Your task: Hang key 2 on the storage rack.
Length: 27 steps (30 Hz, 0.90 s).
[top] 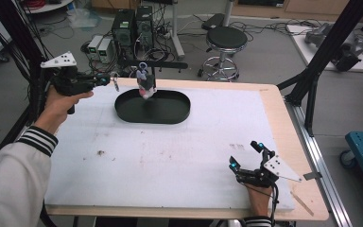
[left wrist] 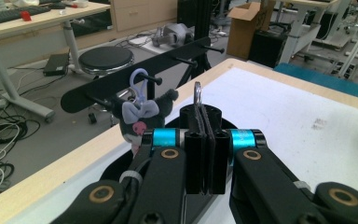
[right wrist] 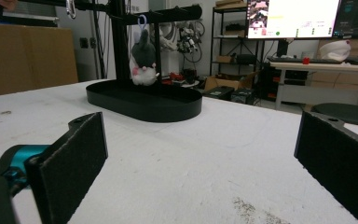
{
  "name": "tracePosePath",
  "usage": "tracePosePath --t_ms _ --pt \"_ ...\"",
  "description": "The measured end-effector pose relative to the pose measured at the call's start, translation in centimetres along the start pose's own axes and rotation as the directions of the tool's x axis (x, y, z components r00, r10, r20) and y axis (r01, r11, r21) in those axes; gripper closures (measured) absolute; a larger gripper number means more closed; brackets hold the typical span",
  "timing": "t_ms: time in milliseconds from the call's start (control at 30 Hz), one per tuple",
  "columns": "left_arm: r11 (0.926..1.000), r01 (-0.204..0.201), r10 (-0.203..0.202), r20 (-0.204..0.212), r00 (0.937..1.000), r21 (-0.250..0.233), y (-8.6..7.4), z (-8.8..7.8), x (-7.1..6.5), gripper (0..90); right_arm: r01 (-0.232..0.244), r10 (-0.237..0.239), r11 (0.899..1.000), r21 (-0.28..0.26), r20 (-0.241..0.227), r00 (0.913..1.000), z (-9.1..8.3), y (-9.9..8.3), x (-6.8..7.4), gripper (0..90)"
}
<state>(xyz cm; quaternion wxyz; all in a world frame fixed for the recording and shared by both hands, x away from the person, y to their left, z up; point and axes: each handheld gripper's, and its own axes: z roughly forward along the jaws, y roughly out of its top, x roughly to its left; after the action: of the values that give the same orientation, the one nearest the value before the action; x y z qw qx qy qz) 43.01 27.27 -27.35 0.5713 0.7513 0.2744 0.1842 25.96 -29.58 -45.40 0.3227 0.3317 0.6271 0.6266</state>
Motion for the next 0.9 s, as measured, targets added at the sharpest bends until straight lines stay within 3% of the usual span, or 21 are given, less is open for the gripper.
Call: tracePosePath --t_ms 500,900 --pt "0.9989 0.047 -0.047 -0.03 0.9985 0.004 0.3 2.4 2.7 88.1 0.003 -0.003 1.0 -0.003 0.002 1.0 0.0 0.0 0.0 1.8" --pt "0.995 0.1 -0.1 -0.037 0.9943 0.002 -1.0 4.6 4.5 88.1 0.001 -0.001 1.0 -0.001 0.0 1.0 0.0 0.0 0.0 1.8"
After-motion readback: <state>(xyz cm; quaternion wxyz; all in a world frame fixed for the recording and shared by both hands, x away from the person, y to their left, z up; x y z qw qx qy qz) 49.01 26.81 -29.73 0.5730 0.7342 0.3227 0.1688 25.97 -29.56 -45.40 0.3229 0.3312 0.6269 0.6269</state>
